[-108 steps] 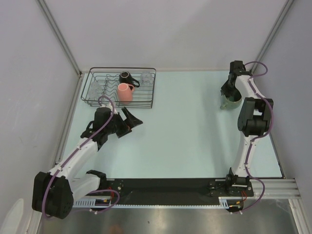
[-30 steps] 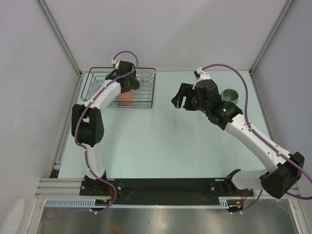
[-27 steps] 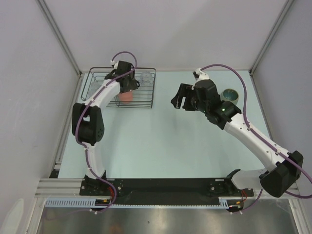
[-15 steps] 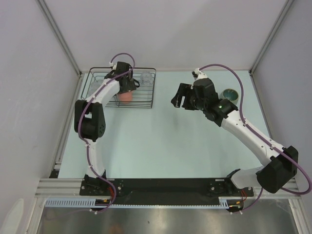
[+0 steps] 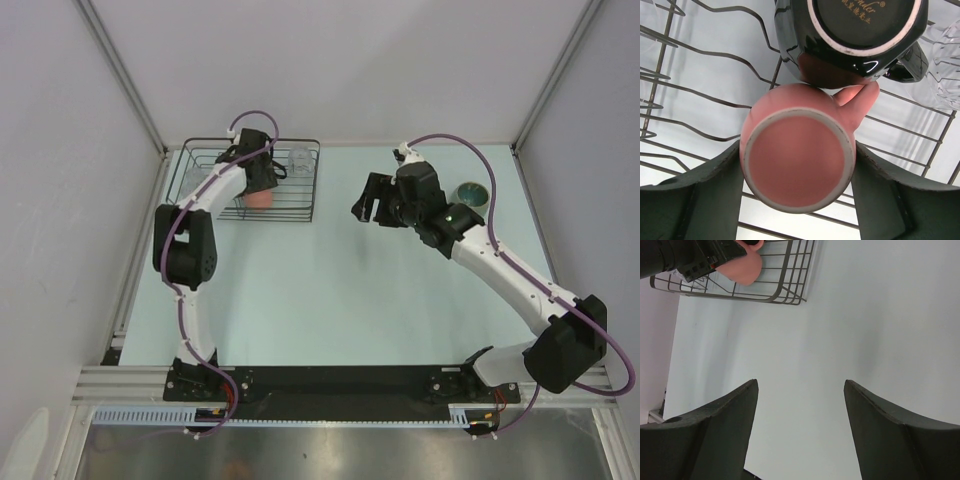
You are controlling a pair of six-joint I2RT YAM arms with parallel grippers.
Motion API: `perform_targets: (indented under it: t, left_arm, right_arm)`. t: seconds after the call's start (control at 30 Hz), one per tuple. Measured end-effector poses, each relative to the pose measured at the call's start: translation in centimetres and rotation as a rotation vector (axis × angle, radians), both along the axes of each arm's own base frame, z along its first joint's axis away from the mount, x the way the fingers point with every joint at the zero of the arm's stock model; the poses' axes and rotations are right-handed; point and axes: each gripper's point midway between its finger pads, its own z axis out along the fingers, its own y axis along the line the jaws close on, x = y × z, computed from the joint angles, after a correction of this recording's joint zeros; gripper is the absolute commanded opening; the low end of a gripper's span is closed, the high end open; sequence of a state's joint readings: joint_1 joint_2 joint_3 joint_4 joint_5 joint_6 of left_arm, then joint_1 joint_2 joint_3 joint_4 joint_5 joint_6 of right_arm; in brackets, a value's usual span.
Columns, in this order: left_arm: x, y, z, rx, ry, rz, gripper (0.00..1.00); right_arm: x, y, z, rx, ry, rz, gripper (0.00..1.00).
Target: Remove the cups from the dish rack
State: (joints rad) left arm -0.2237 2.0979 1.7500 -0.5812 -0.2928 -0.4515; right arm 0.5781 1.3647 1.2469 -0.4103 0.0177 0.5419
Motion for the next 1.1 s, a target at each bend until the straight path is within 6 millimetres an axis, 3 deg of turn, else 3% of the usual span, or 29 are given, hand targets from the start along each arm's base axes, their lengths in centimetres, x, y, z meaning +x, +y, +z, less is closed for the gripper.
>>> perform_targets:
  t: [0.17, 0.4, 0.53, 0.77, 0.87, 1.0, 1.1]
  left_arm:
    - [-0.4, 0.0, 0.2, -0.005, -0.01, -0.002, 0.0]
    - [-2.5, 0.1, 1.0, -0.003, 0.011, -0.009, 0.0]
    - [-3.2, -0.3, 4.3, -0.01, -0.038, -0.019, 0.0]
    - [-4.1, -1.2, 13.1, -0.1, -0.224, -0.044, 0.0]
    - [-5.1, -2.2, 15.9, -0.189, -0.307, -0.077, 0.0]
    - [-7.2, -4.4, 17.5, -0.354, -0.368, -0.153, 0.0]
    - [-8.7, -6.4, 16.6, -0.491, -0.38, -0.213, 0.0]
  right_arm:
    - [0.0, 0.0, -0.3, -0.002, 0.004, 0.0, 0.74]
    - [0.4, 0.2, 0.1, 0.015, -0.017, -0.002, 0.74]
    - [0.5, 0.2, -0.2, 0.024, -0.021, -0.004, 0.74]
    - [0.6, 0.7, 0.1, 0.052, -0.033, 0.013, 0.74]
    - [0.8, 0.8, 0.4, 0.064, -0.038, 0.015, 0.75]
    - [1.0, 0.7, 0.6, 0.078, -0.044, 0.017, 0.75]
    - [1.5, 0.4, 1.0, 0.099, -0.048, 0.009, 0.76]
